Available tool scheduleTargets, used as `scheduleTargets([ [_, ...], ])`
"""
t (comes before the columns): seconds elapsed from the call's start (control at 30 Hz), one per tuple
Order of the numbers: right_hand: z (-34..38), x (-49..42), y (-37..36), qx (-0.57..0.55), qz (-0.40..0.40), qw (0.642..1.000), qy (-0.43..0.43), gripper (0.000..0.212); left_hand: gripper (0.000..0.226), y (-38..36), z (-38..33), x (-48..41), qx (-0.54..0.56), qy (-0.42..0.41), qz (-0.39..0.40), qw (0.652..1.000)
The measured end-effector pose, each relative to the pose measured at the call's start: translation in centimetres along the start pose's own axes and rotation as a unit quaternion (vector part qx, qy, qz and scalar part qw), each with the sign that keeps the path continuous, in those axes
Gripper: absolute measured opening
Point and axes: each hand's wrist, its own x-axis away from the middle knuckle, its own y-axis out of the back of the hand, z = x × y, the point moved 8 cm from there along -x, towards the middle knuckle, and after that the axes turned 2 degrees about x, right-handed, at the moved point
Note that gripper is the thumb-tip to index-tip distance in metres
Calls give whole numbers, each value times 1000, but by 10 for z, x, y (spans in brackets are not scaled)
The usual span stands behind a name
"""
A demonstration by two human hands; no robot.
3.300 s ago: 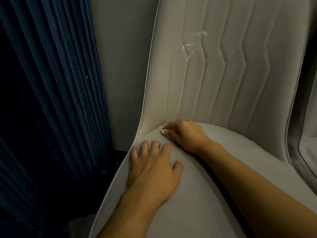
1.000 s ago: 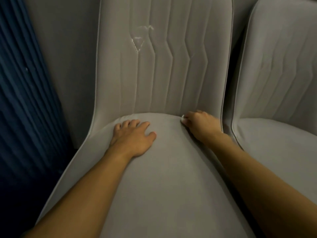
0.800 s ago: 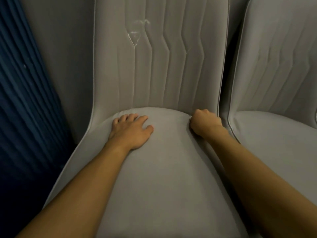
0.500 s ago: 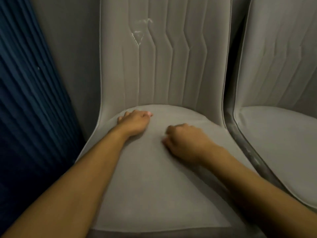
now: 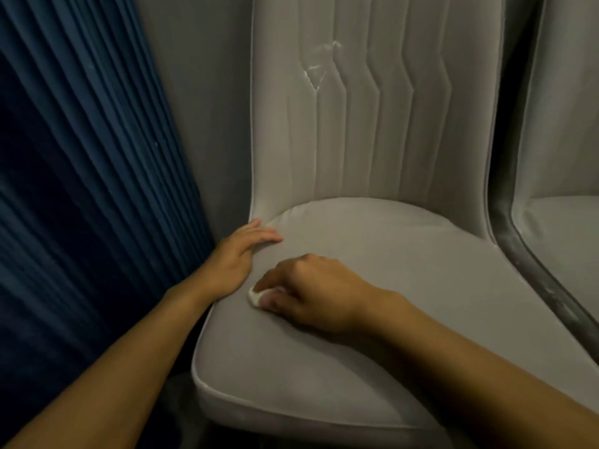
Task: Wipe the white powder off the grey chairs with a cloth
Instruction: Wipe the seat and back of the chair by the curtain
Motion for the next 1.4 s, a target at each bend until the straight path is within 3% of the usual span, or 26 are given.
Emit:
scheduleTargets([
  [0.07, -33, -17, 11, 26, -32, 996, -78, 33, 52, -2, 2, 1, 21, 16, -27, 999],
  [0.17, -86, -29, 24, 96, -82, 955, -270, 35, 47, -1, 4, 4, 34, 27, -24, 999],
  [0.23, -74, -35, 16, 115, -96, 955, -257, 37, 49, -1, 2, 5, 39, 12, -21, 999],
  [0.33, -26, -34, 5, 113, -115, 979, -124, 37, 48, -4, 3, 6, 59, -7, -25, 998],
  [0.4, -21, -31, 7, 70, -95, 988, -96, 36, 46, -6, 6, 5, 59, -10, -28, 998],
  [0.5, -61, -37, 16, 101, -84, 975, -181, 35, 48, -6, 8, 5, 48, -6, -32, 998],
  [0.63, -134, -39, 35, 76, -127, 921, -361, 39, 50, -7, 9, 5, 43, 9, -42, 998],
  [0.7, -136, -51, 34, 90, -127, 920, -360, 39, 55, -6, 8, 4, 39, 9, -47, 998],
  [0.77, -117, -67, 27, 115, -120, 942, -290, 37, 56, -4, 7, 3, 27, 3, -45, 999],
  [0.87, -107, -62, 26, 145, -124, 954, -230, 36, 38, 2, -3, 4, -62, 12, -43, 997],
  [0.97, -155, -22, 48, 189, -142, 919, -316, 34, 46, -1, -30, -3, -264, 35, -3, 964],
  [1.03, -194, 23, 69, 226, -134, 887, -379, 34, 49, -18, -52, -10, -318, 46, 40, 946],
  [1.13, -229, 94, 97, 266, -115, 852, -435, 34, 56, -52, -72, -19, -307, 49, 81, 947],
  [1.23, -223, 139, 100, 329, -62, 841, -426, 29, 59, -63, -74, -22, -264, 62, 65, 960],
  [1.4, -223, 162, 104, 283, -49, 830, -478, 27, 55, -62, -73, -22, -273, 67, 48, 959],
])
